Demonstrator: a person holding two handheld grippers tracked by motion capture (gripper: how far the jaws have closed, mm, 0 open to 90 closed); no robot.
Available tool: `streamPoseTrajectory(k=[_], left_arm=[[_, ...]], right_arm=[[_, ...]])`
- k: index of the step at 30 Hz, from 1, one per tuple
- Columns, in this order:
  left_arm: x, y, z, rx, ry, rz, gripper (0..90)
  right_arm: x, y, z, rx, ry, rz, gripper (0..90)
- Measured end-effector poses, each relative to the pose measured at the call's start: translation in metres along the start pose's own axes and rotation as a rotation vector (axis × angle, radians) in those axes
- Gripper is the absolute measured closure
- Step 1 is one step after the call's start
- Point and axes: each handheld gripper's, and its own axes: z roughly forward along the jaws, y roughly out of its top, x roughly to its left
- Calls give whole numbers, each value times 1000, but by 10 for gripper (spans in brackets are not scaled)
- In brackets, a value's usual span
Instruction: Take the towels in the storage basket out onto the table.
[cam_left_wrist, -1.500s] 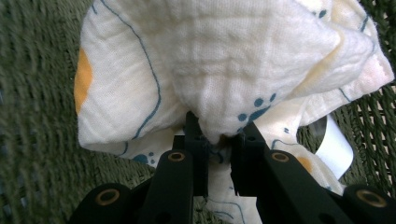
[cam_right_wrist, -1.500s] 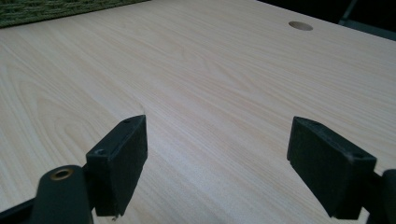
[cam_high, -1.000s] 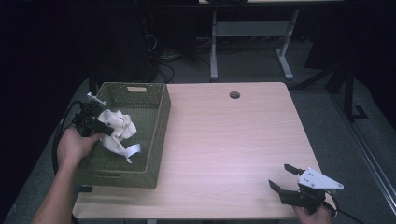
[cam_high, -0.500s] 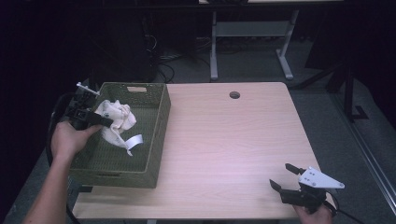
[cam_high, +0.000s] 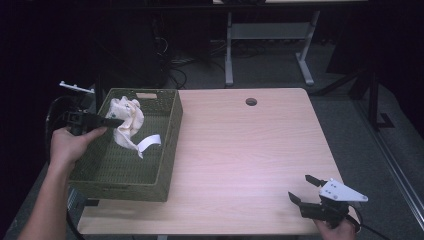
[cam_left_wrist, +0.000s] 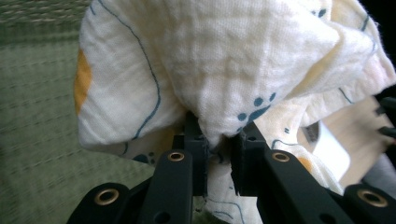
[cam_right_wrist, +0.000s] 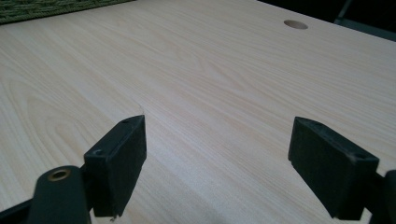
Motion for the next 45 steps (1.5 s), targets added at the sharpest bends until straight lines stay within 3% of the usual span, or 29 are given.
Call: streamPoseTrajectory(k=[6,9,11,12,20,29,36,45], left_arm=[[-1,-2,9,-40,-100,-15,782],[-4,0,14,-40,-124,-12,783],[-9,1,19,-32,-152,4,783],[-13,3,23,-27,-186,16,783],[-35,8,43,-13,-271,53,782],[-67,12,74,30,-310,133,781],[-103,16,107,64,-362,180,781],[-138,19,146,125,-351,229,781]], right_arm=[[0,0,0,-1,-1,-1,188],[0,0,0,-1,0,-1,187],[0,0,0,-1,-1,-1,188],[0,0,0,-1,-1,-1,187],[-1,0,-1,-10,-6,-11,185],[-2,0,-2,-10,-5,-2,181],[-2,0,-3,-14,-9,1,181],[-3,0,-5,-25,-8,3,181]])
